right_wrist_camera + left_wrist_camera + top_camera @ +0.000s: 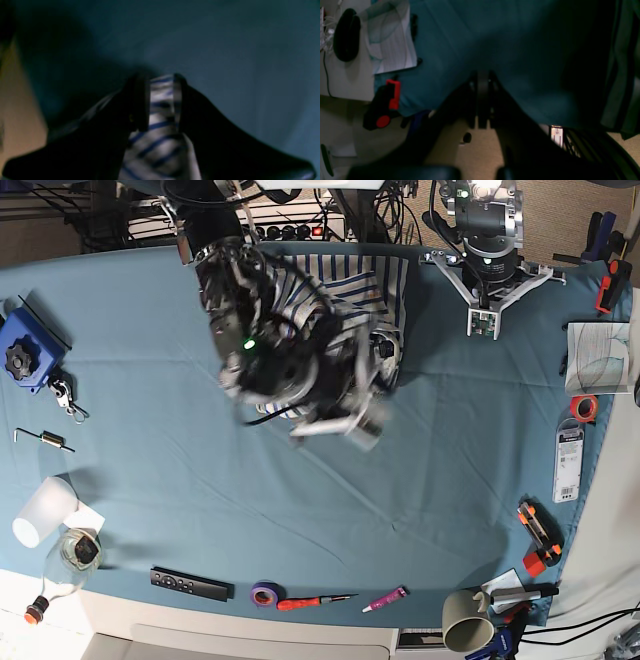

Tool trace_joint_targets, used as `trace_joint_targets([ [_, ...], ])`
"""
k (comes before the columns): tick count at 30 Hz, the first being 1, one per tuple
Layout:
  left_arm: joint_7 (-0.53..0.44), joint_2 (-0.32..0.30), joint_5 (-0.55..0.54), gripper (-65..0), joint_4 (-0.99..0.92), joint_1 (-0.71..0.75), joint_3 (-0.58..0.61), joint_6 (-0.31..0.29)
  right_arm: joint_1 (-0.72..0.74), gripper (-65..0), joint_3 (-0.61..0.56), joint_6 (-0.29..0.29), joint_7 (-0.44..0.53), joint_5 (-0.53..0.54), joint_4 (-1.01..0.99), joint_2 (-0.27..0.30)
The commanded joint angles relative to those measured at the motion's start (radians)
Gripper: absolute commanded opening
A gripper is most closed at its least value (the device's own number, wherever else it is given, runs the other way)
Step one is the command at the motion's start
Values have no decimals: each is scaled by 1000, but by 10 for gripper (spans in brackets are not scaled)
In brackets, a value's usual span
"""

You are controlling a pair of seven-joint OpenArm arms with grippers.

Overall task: Fold the T-shirt properly
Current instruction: 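Press the folded sleeve down with the right gripper, then withdraw it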

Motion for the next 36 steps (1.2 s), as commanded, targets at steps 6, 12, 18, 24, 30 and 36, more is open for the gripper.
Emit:
trace_joint_targets([
  [6, -77, 0, -97, -650, 17, 3, -1, -69, 30, -485, 262, -64, 40, -20, 21, -12],
  [12, -150, 0, -201, -477, 17, -3, 2, -122, 29, -485, 504, -99, 43, -35, 20, 72],
  [18, -161, 0, -335, -465, 17, -37, 2, -200, 2, -485, 669, -135, 44, -35, 16, 189],
  [24, -162, 0, -536, -465, 17, -68, 2, -430, -56, -485, 776, -138, 50, -31, 16, 269],
  [30, -185, 0, -663, -465, 17, -126, 2, -570, -96, -485, 791, -137, 47, -31, 16, 320],
  [36, -225, 0, -706, -465, 17, -194, 2, -604, -137, -485, 791, -137, 47, -31, 16, 325],
])
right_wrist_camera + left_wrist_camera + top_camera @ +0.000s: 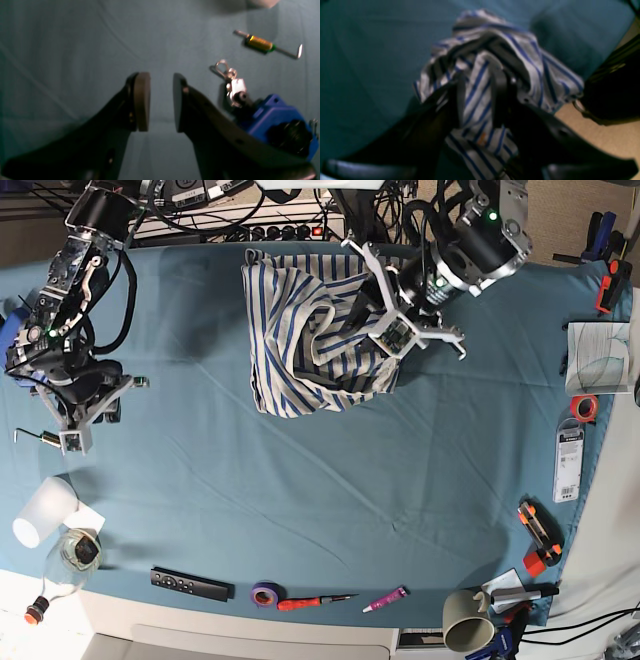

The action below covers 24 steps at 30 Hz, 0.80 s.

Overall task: Fold the T-shirt properly
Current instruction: 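Press the folded sleeve down with the right gripper, then withdraw it, then grasp the shirt edge with the left gripper and tuck it under the bundle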

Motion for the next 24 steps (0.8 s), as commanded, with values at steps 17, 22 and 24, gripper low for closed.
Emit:
trace_joint_targets([
  [17, 24, 2, -37, -434, -83, -76, 0, -189, -23, -485, 5, 0, 30, -18, 16, 17],
  [22, -6, 2, -31, -432, -119, -81, 0, -190, -23, -485, 5, 0, 30, -18, 16, 17],
  [24, -14, 3, -29, -432, -154, -97, 1, -190, -23, -485, 5, 0, 30, -18, 16, 17],
])
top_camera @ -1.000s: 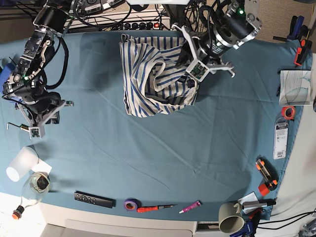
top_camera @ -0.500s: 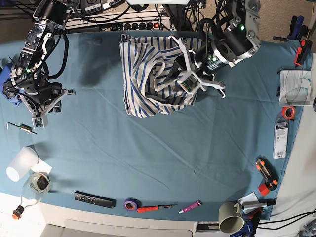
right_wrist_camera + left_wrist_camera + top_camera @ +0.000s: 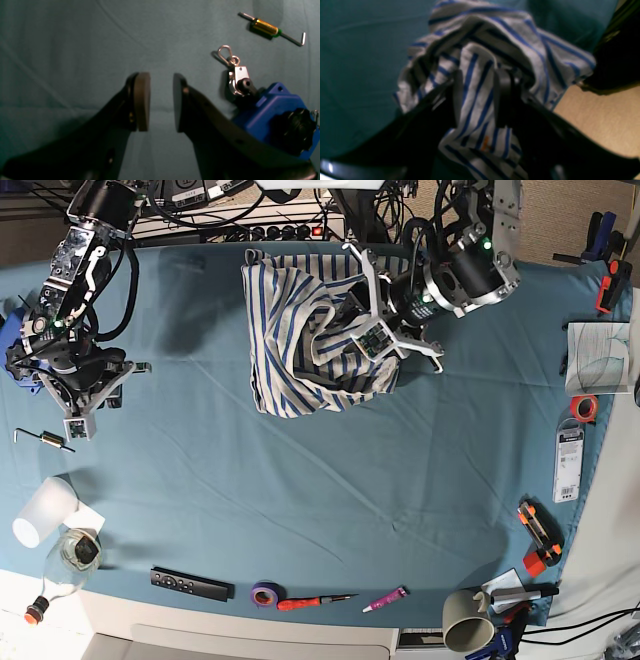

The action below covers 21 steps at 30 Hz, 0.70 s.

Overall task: Fold the T-shirt properly
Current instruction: 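Grasp the shirt edge with the left gripper and tuck it under the bundle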

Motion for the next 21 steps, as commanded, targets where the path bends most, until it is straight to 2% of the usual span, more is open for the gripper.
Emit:
trace_joint_targets([
  [1, -27, 3, -5, -432, 0, -21, 3, -3, 13, -485, 5, 0, 19, 5, 16, 17],
  [8, -1, 3, 70, -432, -87, -76, 87, 3, 14, -485, 5, 0, 19, 3, 16, 17],
  [12, 0, 3, 160, -432, -123, -76, 165, 7, 14, -485, 5, 0, 21, -14, 16, 17],
  [13, 0, 3, 178, -433, -124, -76, 181, 28, 14, -485, 5, 0, 24, -22, 16, 17],
  [16, 0, 3, 225, -446, -119, -82, 212, 145, 14, -485, 5, 0, 28, -32, 16, 17],
  [18, 5, 3, 259, -500, -111, -88, 216, 200, 14, -485, 5, 0, 29, -32, 16, 17],
  [21, 19, 3, 311, -631, -87, -90, 215, 252, 14, -485, 5, 0, 32, -32, 16, 17],
])
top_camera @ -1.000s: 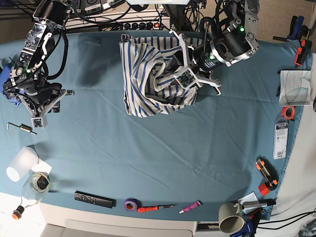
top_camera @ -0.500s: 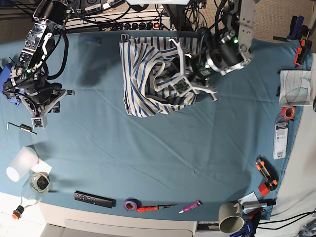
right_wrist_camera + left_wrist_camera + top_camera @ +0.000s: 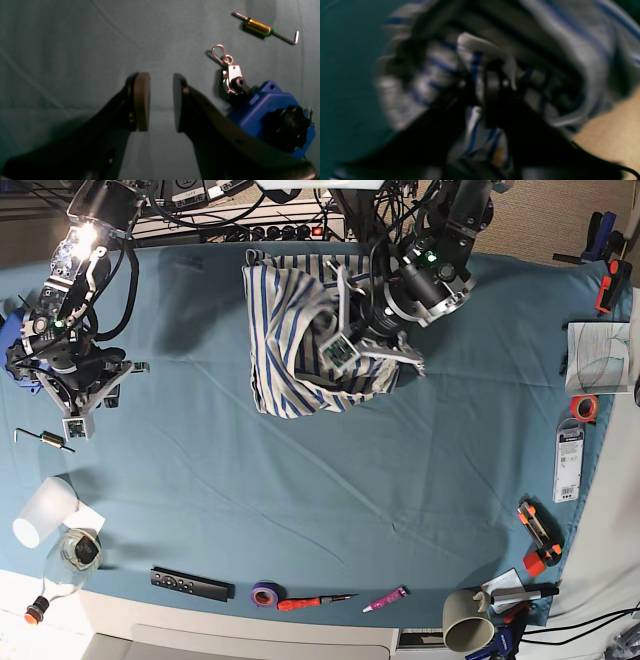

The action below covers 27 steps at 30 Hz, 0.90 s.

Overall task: Fold the T-shirt properly
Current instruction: 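Grasp the shirt edge with the left gripper and tuck it under the bundle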

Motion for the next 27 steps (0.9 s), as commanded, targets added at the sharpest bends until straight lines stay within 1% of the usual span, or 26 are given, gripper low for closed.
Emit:
trace_joint_targets([
  [1, -11, 3, 3, -650, 23, -7, 0, 0, 14, -485, 5, 0, 24, -2, 16, 17],
  [9, 105, 3, 5, -650, 30, 5, 0, 0, 14, -485, 5, 0, 43, -2, 16, 17],
  [11, 107, 3, 5, -650, 48, 23, 0, 2, 15, -485, 5, 0, 47, -2, 16, 17],
  [15, 105, 3, 5, -650, 138, 71, 0, 53, 14, -485, 5, 0, 49, -2, 16, 17],
  [19, 71, 3, -2, -650, 241, 136, 0, 51, 14, -485, 5, 0, 53, -2, 16, 17],
  [24, 90, 3, -1, -650, 273, 190, 0, 51, 14, -485, 5, 0, 53, -2, 16, 17],
  [27, 101, 3, 19, -650, 274, 207, 0, 51, 14, -485, 5, 0, 55, -2, 16, 17],
])
